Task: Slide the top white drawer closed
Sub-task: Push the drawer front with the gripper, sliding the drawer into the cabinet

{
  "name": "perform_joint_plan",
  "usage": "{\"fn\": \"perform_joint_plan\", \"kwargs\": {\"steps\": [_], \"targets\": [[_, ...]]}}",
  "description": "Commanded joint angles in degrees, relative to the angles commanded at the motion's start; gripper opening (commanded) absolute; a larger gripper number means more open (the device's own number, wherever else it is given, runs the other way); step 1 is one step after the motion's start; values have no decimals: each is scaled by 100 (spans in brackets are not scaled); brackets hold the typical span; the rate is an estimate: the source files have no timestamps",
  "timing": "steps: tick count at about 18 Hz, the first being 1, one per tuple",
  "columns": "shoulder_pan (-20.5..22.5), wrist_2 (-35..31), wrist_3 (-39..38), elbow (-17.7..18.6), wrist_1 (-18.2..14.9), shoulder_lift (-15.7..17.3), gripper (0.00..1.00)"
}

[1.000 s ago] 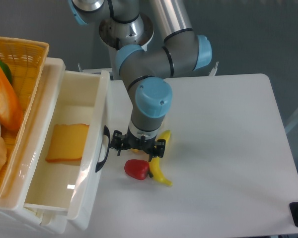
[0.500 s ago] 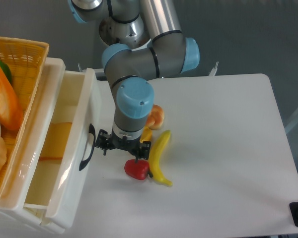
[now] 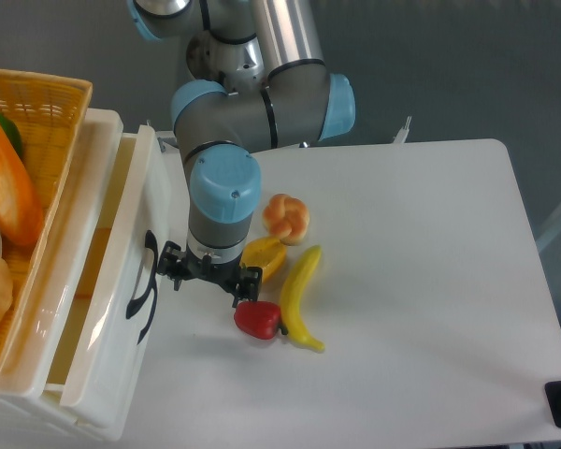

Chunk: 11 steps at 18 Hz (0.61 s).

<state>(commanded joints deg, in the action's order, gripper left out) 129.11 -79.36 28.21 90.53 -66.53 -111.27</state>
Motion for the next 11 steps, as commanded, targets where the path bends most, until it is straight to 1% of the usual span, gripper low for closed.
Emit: {"fn": "perform_joint_plan", "kwargs": {"steps": [5, 11], "targets": [[-97, 17, -17, 9, 0, 0, 100], [-114, 26, -18, 26, 0, 17, 100]]}}
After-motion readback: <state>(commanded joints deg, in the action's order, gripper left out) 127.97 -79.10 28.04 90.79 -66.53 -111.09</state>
